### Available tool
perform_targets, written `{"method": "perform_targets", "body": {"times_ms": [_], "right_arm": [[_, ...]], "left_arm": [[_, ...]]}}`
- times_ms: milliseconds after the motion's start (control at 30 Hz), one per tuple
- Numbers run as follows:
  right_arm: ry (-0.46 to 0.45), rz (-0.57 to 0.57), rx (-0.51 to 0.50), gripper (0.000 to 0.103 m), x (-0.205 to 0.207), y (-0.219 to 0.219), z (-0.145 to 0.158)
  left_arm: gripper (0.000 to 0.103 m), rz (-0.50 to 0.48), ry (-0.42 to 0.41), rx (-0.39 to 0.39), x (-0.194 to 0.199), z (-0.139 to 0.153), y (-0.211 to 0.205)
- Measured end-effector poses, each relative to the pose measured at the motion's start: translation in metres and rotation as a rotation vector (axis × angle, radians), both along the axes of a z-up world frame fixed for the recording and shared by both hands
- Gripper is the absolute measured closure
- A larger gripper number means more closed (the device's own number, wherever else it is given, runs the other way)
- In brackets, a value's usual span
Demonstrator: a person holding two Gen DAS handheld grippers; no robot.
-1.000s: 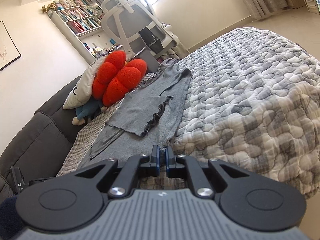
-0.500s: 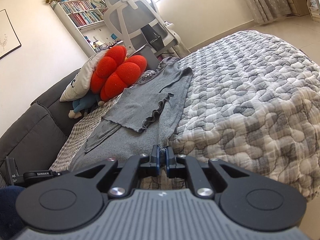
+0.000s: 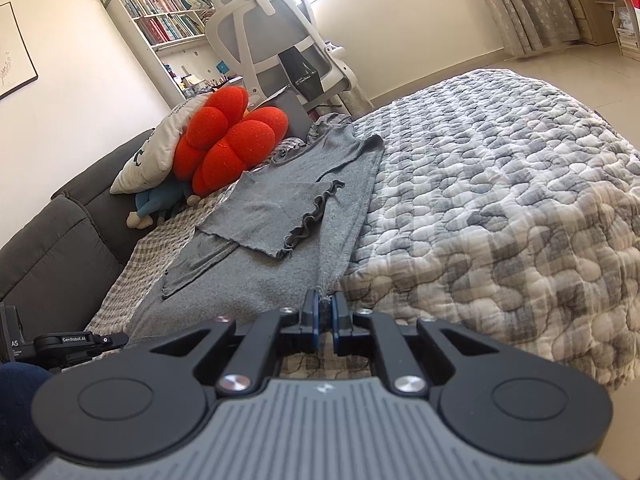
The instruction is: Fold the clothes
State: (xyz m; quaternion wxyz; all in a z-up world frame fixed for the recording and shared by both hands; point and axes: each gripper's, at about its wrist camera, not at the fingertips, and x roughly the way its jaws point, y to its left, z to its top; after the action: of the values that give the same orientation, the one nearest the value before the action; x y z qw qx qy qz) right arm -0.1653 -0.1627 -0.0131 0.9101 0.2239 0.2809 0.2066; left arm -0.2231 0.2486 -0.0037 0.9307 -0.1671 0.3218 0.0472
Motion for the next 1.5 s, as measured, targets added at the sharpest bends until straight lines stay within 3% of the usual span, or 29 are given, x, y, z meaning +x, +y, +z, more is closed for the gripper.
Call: {"method": "perform_targets", "body": {"times_ms": [567,867,1500], "right_arm": [[-0.028,-0.008,-0.041,0.094,0.002,0.014,0.007],[-0.019,-0.023,-0.035,0.094,0.001,0.009,0.002],[-0.034,-0.007,-0.001,0.094,-0.001,0.009,0.006]], "left_arm": [[0.098,-0.015,0.021,-0.120,0.005,-0.005,0.016],[0.098,-0.029,0.042,-0.064,0.008,-0.003,0.008],[0.097,-0.030,0.041,-0.081,0.007,0.000,0.009]]}}
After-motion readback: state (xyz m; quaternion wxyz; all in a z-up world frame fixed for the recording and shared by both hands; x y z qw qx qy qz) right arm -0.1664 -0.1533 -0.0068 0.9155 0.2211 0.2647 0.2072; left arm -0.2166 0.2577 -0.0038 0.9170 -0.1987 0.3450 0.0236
